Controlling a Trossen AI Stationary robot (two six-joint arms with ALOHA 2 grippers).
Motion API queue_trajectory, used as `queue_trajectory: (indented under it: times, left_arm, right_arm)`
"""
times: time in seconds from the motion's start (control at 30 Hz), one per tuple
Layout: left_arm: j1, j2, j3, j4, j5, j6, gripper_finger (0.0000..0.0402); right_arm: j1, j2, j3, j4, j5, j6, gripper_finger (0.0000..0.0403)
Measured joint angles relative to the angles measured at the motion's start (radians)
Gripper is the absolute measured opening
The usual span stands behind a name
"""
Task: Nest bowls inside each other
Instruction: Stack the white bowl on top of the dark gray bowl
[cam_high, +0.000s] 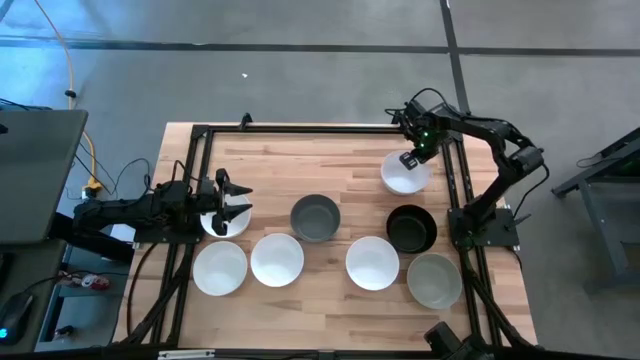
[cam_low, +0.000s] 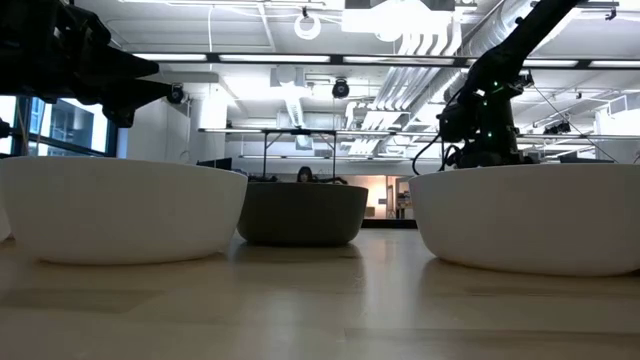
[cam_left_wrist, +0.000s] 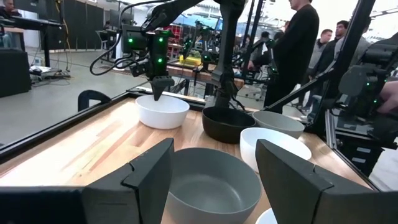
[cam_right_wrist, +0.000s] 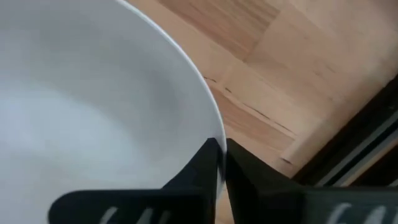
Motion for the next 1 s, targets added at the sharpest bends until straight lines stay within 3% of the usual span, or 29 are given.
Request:
queue_trajectory:
  times: [0.33,0.73,1.0]
  left_arm:
    - [0.000,0.000,0.000,0.000,0.000,0.003,0.0216]
    - [0.000,0.000,0.000,0.000,-0.004,0.003,0.0216]
    - [0.000,0.000,0.000,0.000,-0.003,0.003,0.0216]
  right_arm:
    - [0.000,0.000,0.023,-0.033,-0.037,0.024,0.0001]
    - [0.069,0.000,0.244,-0.202,-0.059,0.076,0.0000]
    - [0.149,0.000,0.351,-0.213,-0.218,0.135,0.0000]
